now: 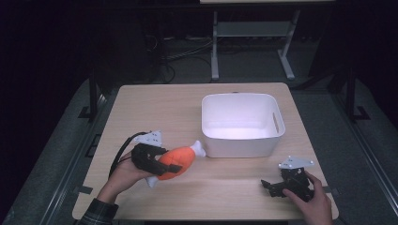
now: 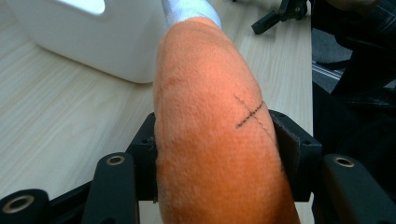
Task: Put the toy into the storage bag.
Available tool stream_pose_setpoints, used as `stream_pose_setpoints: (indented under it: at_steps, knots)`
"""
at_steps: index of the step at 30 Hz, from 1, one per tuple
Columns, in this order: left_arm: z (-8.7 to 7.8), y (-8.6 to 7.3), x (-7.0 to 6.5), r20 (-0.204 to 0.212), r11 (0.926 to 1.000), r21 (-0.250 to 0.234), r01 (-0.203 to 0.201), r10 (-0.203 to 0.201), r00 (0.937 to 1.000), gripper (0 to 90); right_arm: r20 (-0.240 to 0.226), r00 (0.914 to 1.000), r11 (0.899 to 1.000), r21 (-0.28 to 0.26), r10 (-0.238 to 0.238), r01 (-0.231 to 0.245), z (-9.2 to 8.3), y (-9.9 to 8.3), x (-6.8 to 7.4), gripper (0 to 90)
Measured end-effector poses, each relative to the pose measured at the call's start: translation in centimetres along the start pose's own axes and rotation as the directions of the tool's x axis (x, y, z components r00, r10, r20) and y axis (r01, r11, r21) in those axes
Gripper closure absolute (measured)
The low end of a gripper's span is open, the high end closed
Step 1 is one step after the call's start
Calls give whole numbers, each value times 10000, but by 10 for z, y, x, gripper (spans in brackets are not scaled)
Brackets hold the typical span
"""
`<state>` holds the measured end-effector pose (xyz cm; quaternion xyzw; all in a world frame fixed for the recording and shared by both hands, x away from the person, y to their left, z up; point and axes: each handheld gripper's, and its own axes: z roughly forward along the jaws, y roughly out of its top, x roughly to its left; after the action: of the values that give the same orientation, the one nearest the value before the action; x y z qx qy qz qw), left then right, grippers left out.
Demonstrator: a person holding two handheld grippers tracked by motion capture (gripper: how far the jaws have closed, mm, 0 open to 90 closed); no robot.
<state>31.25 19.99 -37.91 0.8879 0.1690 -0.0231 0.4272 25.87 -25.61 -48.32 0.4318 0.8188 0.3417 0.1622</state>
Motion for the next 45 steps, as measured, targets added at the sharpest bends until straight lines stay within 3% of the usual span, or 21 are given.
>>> stream_pose_setpoints:
  at_steps: [28,45]
  knots:
    - [-19,47,6,331,9976,-211,-655,661,9973,438,-11,10000,10000,-1,1,-1,0,0,0,0]
    - [-16,91,10,610,9897,-53,-1431,1432,9878,438,0,10000,10000,-9,4,-4,0,0,0,0]
